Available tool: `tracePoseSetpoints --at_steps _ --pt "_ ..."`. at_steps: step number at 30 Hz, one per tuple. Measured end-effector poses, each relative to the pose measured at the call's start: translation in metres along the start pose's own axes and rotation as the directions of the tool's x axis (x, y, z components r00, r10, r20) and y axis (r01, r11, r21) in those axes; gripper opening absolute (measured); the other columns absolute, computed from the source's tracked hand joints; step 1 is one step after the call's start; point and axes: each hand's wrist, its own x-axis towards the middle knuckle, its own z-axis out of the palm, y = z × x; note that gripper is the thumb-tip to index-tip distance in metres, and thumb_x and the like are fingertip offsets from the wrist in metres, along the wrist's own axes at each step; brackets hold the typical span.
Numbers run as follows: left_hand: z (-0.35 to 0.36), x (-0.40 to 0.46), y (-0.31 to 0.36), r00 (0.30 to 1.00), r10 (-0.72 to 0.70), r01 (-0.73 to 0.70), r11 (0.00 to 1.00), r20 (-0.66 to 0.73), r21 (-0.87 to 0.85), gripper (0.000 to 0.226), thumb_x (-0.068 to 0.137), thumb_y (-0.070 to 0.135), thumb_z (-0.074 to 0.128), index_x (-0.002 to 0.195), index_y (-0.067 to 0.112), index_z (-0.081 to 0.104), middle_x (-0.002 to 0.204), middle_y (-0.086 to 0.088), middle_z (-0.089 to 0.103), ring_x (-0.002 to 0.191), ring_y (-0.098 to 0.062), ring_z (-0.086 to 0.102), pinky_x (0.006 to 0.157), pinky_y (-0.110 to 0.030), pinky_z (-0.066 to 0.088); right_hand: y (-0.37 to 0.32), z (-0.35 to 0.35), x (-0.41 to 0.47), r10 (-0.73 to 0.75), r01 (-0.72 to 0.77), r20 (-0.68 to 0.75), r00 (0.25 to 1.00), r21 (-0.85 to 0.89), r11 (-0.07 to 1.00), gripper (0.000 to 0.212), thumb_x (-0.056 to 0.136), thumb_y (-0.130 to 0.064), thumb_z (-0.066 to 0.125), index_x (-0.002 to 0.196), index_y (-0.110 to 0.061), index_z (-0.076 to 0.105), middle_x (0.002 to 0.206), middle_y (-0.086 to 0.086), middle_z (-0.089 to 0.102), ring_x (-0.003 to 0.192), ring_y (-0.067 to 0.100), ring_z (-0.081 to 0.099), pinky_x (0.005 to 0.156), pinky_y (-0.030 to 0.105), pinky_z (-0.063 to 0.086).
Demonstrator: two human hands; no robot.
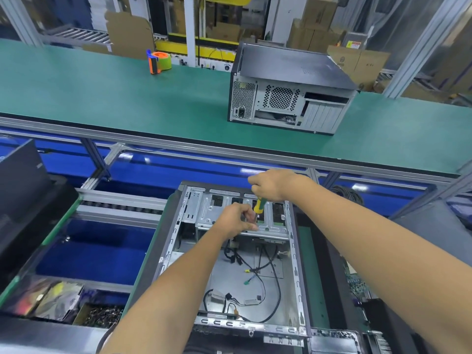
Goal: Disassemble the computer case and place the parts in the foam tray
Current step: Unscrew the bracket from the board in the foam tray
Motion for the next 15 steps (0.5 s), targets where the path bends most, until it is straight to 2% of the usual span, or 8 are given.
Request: tracePoseSetpoints --at_steps 2,4,5,7,9,10,12,15 --pt "-0.001 -0.001 0.002 1.0 0.01 -0.01 1.0 -0.003 0.005 0.031 0.071 0.017 0.094 0.077 0.022 0.063 0.091 -0.008 0.073 0.088 -0.023 0.07 0.086 -0.038 0.057 0.004 0.002 -0.002 -0.08 0.076 0.009 0.997 0.209 0.975 0.006 0.096 -0.013 0.049 0.092 -0.016 0.052 0.091 0.003 0.056 0.078 0.024 0.049 0.063 0.034 0.037" --pt "-0.001 -0.002 0.002 1.0 0.014 -0.014 1.0 -0.007 0.018 0.033 0.072 0.017 0.094 0.075 0.024 0.062 0.089 -0.008 0.074 0.088 -0.024 0.071 0.087 -0.042 0.056 0.005 0.004 -0.004 -0.129 0.122 -0.007 0.992 0.367 0.922 0.018 0.085 0.002 0.054 0.097 -0.01 0.06 0.097 0.006 0.051 0.073 0.023 0.048 0.061 0.032 0.039" --pt "-0.001 -0.003 0.003 1.0 0.01 -0.01 1.0 -0.01 0.017 0.034 0.071 0.017 0.094 0.074 0.024 0.061 0.089 -0.008 0.074 0.089 -0.025 0.071 0.088 -0.043 0.056 0.006 0.006 -0.004 -0.122 0.118 -0.015 0.992 0.375 0.919 0.019 0.084 0.001 0.057 0.098 -0.01 0.06 0.096 0.005 0.049 0.072 0.022 0.047 0.059 0.031 0.038" --pt "-0.001 -0.003 0.003 1.0 0.002 -0.002 1.0 -0.011 0.003 0.034 0.071 0.017 0.094 0.074 0.025 0.061 0.089 -0.007 0.074 0.09 -0.024 0.071 0.089 -0.044 0.056 0.003 0.007 -0.001 -0.064 0.071 -0.035 0.997 0.268 0.961 0.009 0.092 -0.02 0.058 0.099 -0.015 0.053 0.09 0.005 0.052 0.069 0.021 0.046 0.057 0.033 0.032" --pt "-0.002 -0.004 0.003 1.0 -0.004 0.004 1.0 -0.012 0.011 0.034 0.071 0.019 0.094 0.074 0.027 0.061 0.086 -0.001 0.073 0.088 -0.021 0.071 0.089 -0.044 0.056 0.002 0.005 0.001 0.006 -0.003 -0.073 0.997 0.034 0.999 0.022 0.101 -0.041 0.042 0.093 -0.02 0.046 0.082 0.002 0.054 0.07 0.021 0.047 0.056 0.035 0.027" --pt "-0.001 -0.004 0.004 1.0 -0.008 0.008 1.0 -0.013 0.02 0.035 0.071 0.02 0.094 0.074 0.028 0.061 0.086 0.0 0.073 0.087 -0.02 0.07 0.089 -0.044 0.056 0.002 0.004 0.002 0.016 -0.017 -0.086 0.996 -0.017 1.0 0.026 0.103 -0.041 0.035 0.09 -0.021 0.045 0.079 0.0 0.052 0.071 0.021 0.047 0.056 0.035 0.026" --pt "-0.001 -0.003 0.003 1.0 -0.009 0.009 1.0 -0.011 0.015 0.035 0.07 0.02 0.095 0.073 0.028 0.061 0.087 -0.003 0.073 0.088 -0.022 0.071 0.088 -0.044 0.057 0.001 0.002 0.003 -0.015 0.016 -0.055 0.998 0.012 1.0 0.023 0.104 -0.034 0.036 0.086 -0.024 0.045 0.079 -0.003 0.052 0.073 0.02 0.048 0.058 0.034 0.029" --pt "-0.002 -0.004 0.004 1.0 -0.001 0.001 1.0 -0.021 0.01 0.035 0.07 0.019 0.095 0.072 0.027 0.061 0.088 -0.005 0.074 0.088 -0.022 0.071 0.089 -0.044 0.056 0.002 -0.004 0.0 -0.092 0.066 0.079 0.993 0.285 0.956 0.01 0.089 -0.01 0.052 0.087 -0.02 0.053 0.077 -0.003 0.056 0.061 0.015 0.045 0.052 0.026 0.038"
